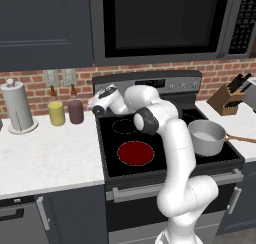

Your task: Turn off the front left burner of the stove.

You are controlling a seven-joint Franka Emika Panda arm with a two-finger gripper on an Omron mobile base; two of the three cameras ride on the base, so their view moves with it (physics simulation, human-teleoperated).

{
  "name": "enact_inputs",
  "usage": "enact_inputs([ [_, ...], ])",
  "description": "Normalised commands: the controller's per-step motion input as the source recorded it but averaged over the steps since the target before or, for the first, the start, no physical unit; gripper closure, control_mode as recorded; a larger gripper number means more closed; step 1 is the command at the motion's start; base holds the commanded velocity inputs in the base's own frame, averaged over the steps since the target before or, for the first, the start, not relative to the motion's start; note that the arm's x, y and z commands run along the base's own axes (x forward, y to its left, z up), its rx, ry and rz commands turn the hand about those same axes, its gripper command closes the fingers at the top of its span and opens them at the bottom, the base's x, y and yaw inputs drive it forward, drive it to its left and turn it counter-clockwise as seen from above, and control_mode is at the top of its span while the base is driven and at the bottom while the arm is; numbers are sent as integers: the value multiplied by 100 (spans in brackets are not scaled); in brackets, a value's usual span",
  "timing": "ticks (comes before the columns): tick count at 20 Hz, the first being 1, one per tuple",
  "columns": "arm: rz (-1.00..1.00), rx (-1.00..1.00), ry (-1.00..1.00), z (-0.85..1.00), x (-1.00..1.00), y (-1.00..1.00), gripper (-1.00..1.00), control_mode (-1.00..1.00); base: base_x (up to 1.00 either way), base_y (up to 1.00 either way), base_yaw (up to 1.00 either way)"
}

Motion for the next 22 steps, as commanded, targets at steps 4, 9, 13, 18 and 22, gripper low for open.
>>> enact_inputs([
  [4,-1,25,-8,-3,0,0,100,-100,0,0,0],
  [9,-2,25,-5,0,0,0,100,-100,0,0,0],
  [13,-3,26,-1,0,0,0,100,-100,0,0,0],
  [18,-3,26,0,0,0,0,100,-100,0,0,0],
  [22,-4,24,0,0,0,0,100,-100,0,0,0],
])
